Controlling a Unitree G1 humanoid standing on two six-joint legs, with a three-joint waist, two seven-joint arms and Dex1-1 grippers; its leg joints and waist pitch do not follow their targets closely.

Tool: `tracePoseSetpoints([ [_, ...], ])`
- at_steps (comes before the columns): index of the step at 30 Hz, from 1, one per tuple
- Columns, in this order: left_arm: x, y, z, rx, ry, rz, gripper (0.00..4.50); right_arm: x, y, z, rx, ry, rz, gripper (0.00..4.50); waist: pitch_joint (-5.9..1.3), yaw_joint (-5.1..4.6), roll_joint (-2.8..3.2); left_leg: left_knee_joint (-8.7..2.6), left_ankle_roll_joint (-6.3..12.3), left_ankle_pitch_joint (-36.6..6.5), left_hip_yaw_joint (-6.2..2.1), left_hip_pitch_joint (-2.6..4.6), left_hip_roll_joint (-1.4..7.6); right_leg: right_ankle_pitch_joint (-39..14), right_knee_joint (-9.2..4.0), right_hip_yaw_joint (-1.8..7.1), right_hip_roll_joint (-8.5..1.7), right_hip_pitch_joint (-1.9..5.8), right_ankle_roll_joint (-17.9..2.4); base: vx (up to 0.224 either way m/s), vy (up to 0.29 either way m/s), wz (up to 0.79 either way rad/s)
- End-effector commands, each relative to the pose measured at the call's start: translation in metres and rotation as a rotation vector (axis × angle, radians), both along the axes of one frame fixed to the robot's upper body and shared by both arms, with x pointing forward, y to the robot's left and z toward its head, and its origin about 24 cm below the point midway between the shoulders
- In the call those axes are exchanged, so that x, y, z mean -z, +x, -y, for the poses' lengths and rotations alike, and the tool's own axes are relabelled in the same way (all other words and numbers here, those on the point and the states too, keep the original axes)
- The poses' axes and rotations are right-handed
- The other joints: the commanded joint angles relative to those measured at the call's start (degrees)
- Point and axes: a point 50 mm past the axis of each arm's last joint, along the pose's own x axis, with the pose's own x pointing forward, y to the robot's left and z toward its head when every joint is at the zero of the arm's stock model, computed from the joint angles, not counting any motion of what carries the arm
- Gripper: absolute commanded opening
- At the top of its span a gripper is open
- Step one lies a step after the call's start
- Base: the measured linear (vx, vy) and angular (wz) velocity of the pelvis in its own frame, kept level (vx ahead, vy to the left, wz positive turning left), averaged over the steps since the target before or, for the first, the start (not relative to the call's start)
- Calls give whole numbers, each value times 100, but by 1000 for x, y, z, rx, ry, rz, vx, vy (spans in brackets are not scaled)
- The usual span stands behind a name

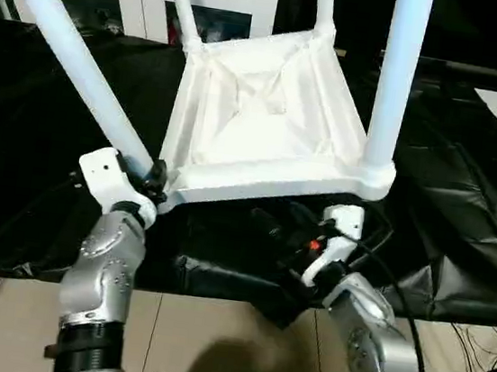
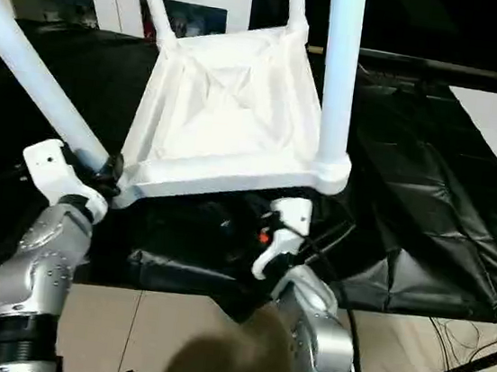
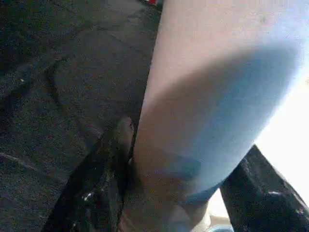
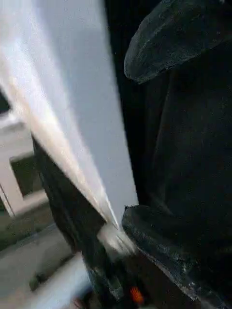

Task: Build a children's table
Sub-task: Flip table

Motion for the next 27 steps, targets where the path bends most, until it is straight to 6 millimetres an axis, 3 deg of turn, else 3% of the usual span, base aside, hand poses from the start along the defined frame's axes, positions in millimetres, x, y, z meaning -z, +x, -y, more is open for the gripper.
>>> tracePoseSetpoints([
  [1,12,-3,19,45,-141,-43,240,-3,7,5,79,47,-20,450,-229,-38,-13,-539,271,-771,-330,74,670,-328,-538,519,-899,107,-876,0,0,0],
  [2,12,-3,20,44,-145,-44,240,-3,10,5,111,68,-36,450,-195,-52,-2,-537,281,-772,-317,73,650,-383,-562,526,-901,88,-853,0,0,0],
  [5,12,-4,24,34,-174,-47,240,-1,17,2,159,125,-65,450,-180,-59,-25,-539,302,-702,-294,82,640,-421,-575,521,-885,80,-813,0,0,0],
  [7,12,-4,26,35,-182,-46,240,-3,21,-2,158,154,-64,450,-150,-64,-31,-535,413,-540,-261,48,593,-342,-587,513,-883,92,-802,0,0,0],
  [11,11,-6,32,40,-189,-51,240,-9,31,-12,159,246,-66,450,-145,-98,-49,-533,595,-239,-271,18,608,143,-522,481,-856,98,-849,0,0,0],
  [12,11,-7,35,43,-193,-54,240,-10,35,-14,176,261,-74,450,-192,-125,-43,-485,819,225,-285,-13,617,995,-398,458,-841,100,-908,0,0,0],
  [14,11,-7,37,50,-196,-56,240,-11,40,-17,193,303,-86,450,-172,-149,-28,-457,1077,446,-279,-30,607,1558,-353,440,-838,68,-989,0,0,0],
  [17,10,-10,42,69,-194,-61,240,-18,51,-32,166,390,-91,450,-187,-146,-27,-427,1233,456,-266,-10,636,1775,-325,434,-844,47,-1075,0,0,0],
  [18,11,-10,42,72,-192,-63,240,-19,52,-35,154,402,-94,450,-164,-151,-37,-428,1307,437,-258,-33,636,1762,-324,421,-846,48,-1115,0,0,0],
  [19,11,-10,42,73,-192,-63,240,-20,52,-36,153,401,-94,450,-150,-156,-34,-440,1310,399,-266,-42,645,1674,-334,416,-851,52,-1106,0,0,0],
  [20,10,-11,44,77,-194,-62,240,-20,55,-41,147,400,-101,450,-135,-177,-85,-459,1287,276,-262,-42,653,1445,-353,410,-855,57,-1104,0,0,0],
  [22,9,-12,47,84,-206,-60,240,-22,61,-48,156,412,-122,450,-115,-179,-52,-479,1155,57,-251,-31,651,993,-400,417,-866,41,-1139,0,0,0],
  [24,7,-13,51,96,-217,-59,240,-23,65,-52,166,421,-133,450,-78,-186,-71,-511,980,-101,-236,-24,654,613,-439,431,-864,34,-1133,0,0,0],
  [27,7,-16,58,115,-226,-65,240,-26,72,-58,163,458,-144,450,-73,-196,-76,-516,902,-122,-220,-21,654,552,-434,436,-870,31,-1151,0,0,0],
])
